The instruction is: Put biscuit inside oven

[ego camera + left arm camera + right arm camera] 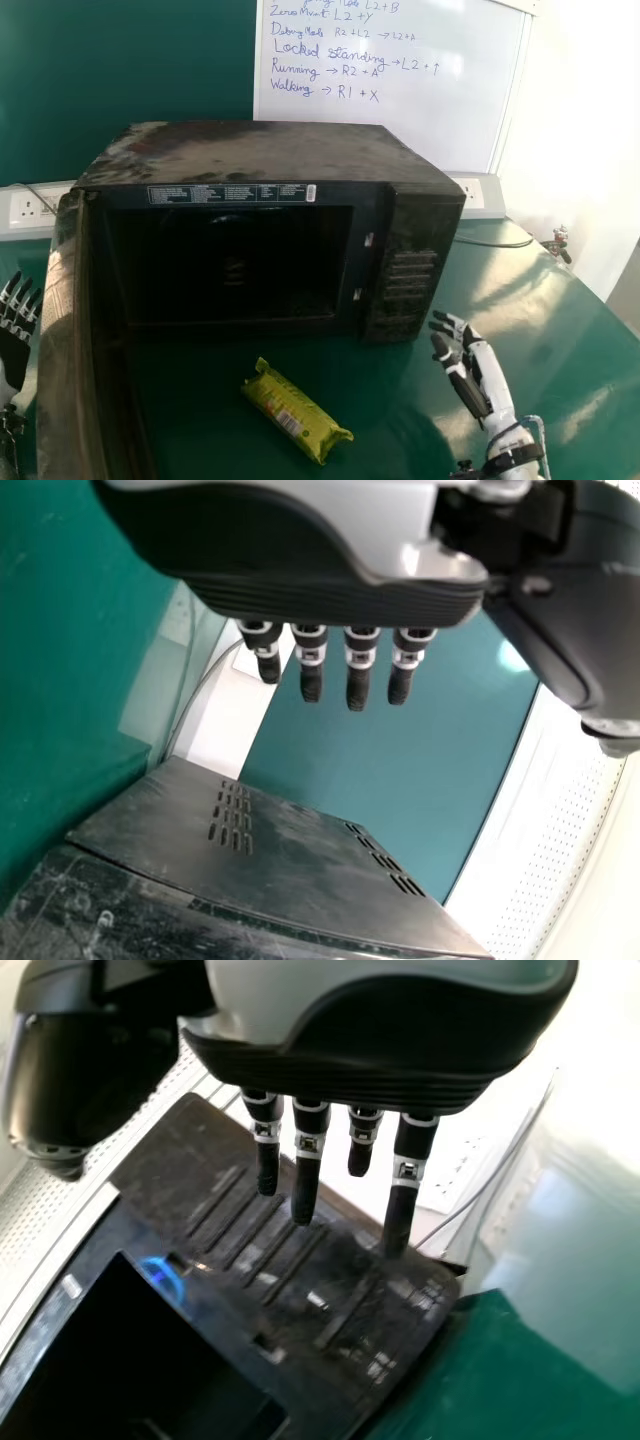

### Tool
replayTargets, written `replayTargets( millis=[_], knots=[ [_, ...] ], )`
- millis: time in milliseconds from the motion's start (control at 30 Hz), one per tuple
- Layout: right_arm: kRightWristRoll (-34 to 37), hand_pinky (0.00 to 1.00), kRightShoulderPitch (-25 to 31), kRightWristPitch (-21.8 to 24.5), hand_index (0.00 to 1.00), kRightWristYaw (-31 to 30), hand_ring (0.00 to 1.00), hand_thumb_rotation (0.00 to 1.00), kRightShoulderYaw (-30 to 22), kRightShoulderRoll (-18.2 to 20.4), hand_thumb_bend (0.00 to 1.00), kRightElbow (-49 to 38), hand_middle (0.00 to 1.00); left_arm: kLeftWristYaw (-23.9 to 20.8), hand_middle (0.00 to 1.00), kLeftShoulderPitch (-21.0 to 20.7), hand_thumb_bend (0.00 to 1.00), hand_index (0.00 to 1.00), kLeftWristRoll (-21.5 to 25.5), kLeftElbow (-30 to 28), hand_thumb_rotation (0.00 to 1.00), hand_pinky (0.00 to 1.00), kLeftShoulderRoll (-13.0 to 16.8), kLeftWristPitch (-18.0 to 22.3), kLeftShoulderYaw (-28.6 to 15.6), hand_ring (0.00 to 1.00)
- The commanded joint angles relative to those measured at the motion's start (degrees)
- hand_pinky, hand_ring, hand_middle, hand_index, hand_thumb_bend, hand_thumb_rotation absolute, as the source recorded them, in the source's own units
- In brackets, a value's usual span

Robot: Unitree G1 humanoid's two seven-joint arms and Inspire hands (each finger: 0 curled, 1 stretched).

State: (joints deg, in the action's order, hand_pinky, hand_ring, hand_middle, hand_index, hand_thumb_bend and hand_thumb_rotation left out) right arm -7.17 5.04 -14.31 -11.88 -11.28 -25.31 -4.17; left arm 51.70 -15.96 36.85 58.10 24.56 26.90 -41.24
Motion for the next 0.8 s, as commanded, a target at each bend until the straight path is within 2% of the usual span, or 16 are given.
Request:
replayTargets(
  millis=[0, 400, 767],
  knots=[
    [0.3, 0.65, 0.6, 1.3, 0.92, -1.0, 0.79, 0.88, 0.3, -0.8, 0.93, -1.9, 0.86, 0.2, 0.62, 3.1, 0.77, 0.86, 0.7, 2.8, 0.83, 0.00, -5.1, -0.3, 0.0, 0.43],
    [-5.9, 0.59, 2.4, 4.2, 0.93, -1.4, 0.77, 0.86, 1.3, -2.2, 1.00, -9.7, 0.86, -0.4, 0.61, 3.2, 0.80, 0.84, 0.7, 2.4, 0.81, 0.00, -5.4, -0.5, 0.0, 0.42],
    [-7.1, 0.64, 2.3, 6.9, 0.94, -4.2, 0.81, 0.80, 2.2, -3.9, 1.00, -14.5, 0.89, 0.2, 0.62, 3.2, 0.80, 0.86, 0.8, 2.5, 0.81, 0.00, -5.3, -0.6, -0.1, 0.42]
  ],
)
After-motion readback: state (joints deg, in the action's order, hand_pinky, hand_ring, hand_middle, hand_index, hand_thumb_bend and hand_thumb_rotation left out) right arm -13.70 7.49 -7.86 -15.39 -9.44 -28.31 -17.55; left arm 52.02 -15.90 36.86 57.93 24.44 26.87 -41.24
